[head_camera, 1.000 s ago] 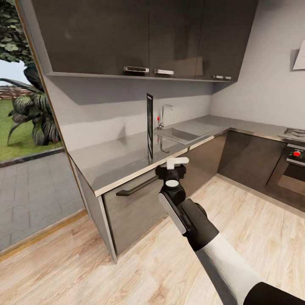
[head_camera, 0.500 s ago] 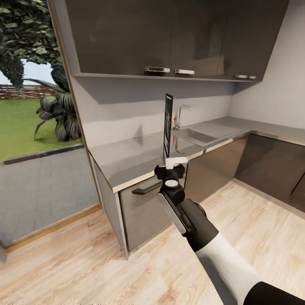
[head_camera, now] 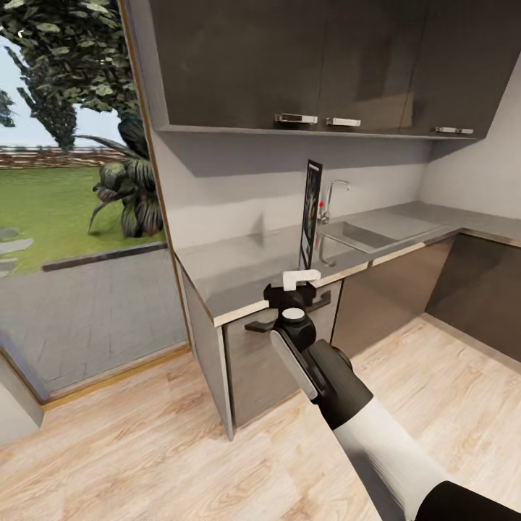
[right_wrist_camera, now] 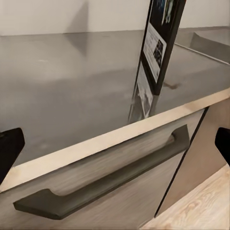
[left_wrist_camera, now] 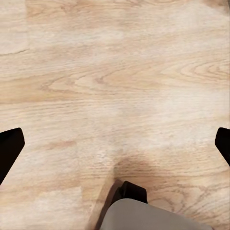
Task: Pick up the poster from the kitchen countertop and hang it on one of the wall nails in the kitchen.
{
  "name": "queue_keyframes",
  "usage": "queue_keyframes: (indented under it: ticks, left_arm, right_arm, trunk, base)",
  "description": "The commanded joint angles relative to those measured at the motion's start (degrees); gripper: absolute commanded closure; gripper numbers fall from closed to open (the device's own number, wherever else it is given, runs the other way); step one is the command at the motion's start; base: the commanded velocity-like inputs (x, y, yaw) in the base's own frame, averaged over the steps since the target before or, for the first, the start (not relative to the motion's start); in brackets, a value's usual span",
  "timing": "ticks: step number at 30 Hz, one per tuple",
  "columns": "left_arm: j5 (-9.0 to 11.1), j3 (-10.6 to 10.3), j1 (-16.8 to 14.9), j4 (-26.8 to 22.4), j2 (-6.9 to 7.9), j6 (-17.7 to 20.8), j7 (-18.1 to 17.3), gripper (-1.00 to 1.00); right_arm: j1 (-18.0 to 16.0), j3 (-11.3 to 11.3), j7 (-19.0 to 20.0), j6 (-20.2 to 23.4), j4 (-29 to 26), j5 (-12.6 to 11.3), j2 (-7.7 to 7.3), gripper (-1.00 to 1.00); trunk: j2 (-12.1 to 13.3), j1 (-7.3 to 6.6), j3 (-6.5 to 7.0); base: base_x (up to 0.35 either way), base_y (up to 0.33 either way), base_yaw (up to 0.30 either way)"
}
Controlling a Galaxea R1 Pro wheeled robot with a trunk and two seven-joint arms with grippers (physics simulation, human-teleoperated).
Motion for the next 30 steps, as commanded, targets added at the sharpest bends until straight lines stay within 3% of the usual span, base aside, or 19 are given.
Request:
queue_keyframes:
  ticks: [1,8,11,30]
  left_arm:
    - [0.33,0.14,0.01,-0.04,-0.02,-0.01,-0.41,-1.00]
    - [0.33,0.15,0.01,-0.04,0.00,-0.02,-0.41,-1.00]
    - [0.33,0.14,0.01,-0.04,0.03,0.00,-0.41,-1.00]
    - [0.27,0.14,0.01,-0.03,0.04,-0.04,-0.41,-1.00]
  right_arm:
    - [-0.07,0.07,-0.17,0.14,0.07,-0.40,0.00,-1.00]
    - [-0.16,-0.44,6.29,-0.35,0.29,-0.01,0.00,-1.00]
    - [-0.16,-1.51,7.32,-0.40,0.32,0.01,-0.04,-1.00]
    - [-0.17,-5.86,8.10,-0.52,0.46,0.09,-1.99,-1.00]
  trunk:
    - [-0.03,0.01,-0.05]
    - [-0.03,0.01,-0.05]
    - [-0.03,0.01,-0.05]
    - [-0.03,0.01,-0.05]
  base:
    - [0.124,-0.112,0.008]
    - [0.091,-0.088,0.001]
    - [0.189,-0.204,0.000]
    - [0.102,-0.114,0.000]
